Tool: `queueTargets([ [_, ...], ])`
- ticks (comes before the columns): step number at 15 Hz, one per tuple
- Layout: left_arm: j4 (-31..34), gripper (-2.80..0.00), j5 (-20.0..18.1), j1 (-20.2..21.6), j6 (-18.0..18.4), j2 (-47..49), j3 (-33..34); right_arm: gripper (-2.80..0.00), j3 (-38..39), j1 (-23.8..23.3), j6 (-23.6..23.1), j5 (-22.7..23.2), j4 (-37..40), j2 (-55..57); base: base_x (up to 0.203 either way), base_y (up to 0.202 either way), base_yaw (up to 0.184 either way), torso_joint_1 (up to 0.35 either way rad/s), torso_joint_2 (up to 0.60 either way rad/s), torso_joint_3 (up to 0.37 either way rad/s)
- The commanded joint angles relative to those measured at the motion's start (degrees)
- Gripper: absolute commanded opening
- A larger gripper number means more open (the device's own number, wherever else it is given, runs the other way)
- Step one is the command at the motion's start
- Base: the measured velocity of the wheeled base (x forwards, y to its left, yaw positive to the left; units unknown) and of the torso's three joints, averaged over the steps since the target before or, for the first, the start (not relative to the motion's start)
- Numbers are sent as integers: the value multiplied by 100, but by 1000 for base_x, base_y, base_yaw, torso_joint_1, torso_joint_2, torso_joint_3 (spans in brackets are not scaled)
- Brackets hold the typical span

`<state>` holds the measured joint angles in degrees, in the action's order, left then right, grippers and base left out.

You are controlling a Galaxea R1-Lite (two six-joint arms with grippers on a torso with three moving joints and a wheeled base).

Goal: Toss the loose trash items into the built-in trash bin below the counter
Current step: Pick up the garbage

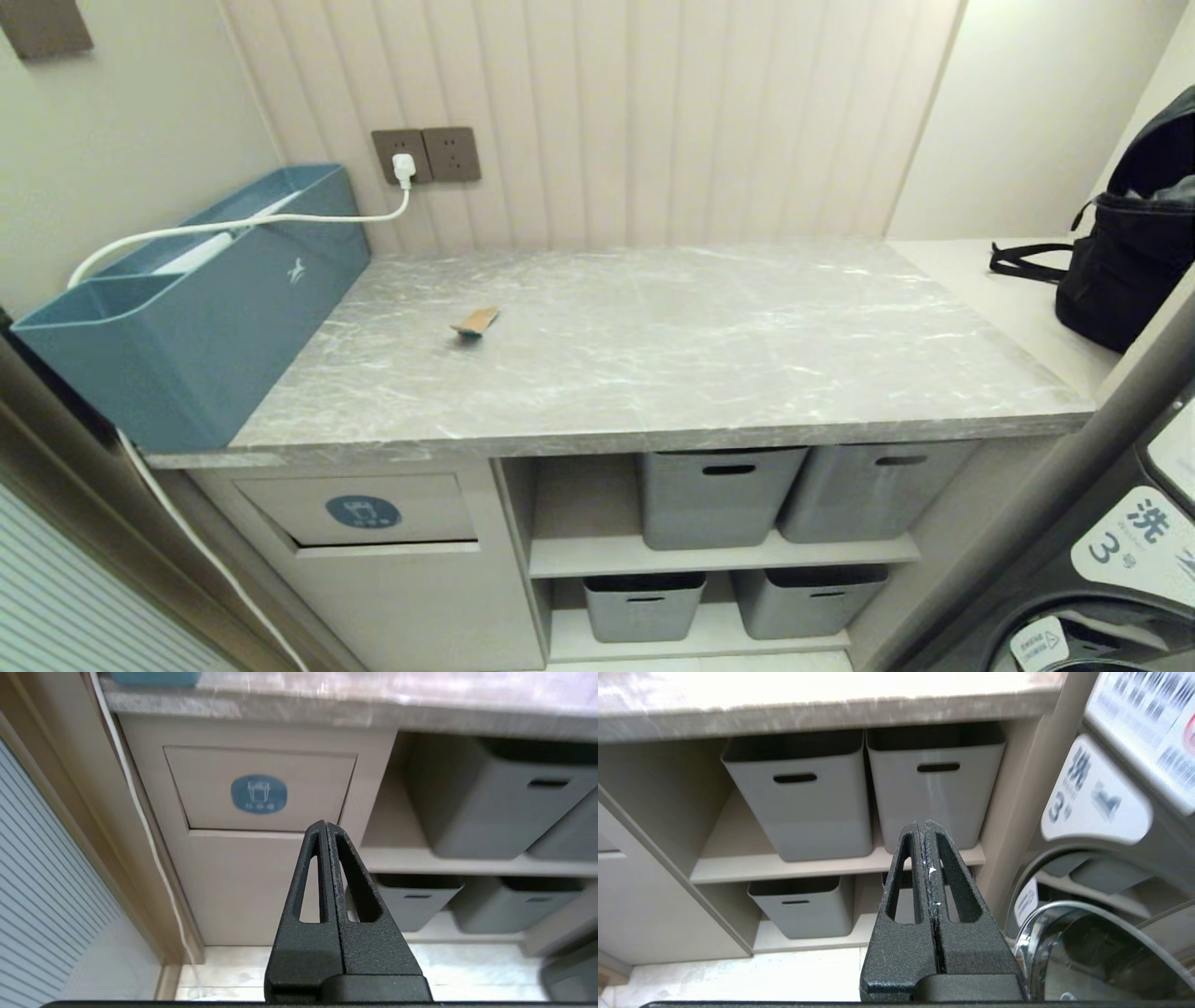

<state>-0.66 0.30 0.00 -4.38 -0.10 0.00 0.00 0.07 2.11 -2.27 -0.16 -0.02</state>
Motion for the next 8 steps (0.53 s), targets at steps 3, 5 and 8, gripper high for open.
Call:
queueTargets([
  [3, -21, -280, -21, 0, 14, 10, 17, -280, 9, 1, 9, -8, -9, 2, 0, 0, 0, 274, -590, -312],
  [5, -39, -280, -22, 0, 33, 10, -21, -280, 0, 1, 97, -10, -11, 2, 0, 0, 0, 203, -442, -211],
  [8, 68, -280, -86, -1, 38, 293, -731, -280, 9, 1, 97, -10, -11, 2, 0, 0, 0, 36, -37, -34],
])
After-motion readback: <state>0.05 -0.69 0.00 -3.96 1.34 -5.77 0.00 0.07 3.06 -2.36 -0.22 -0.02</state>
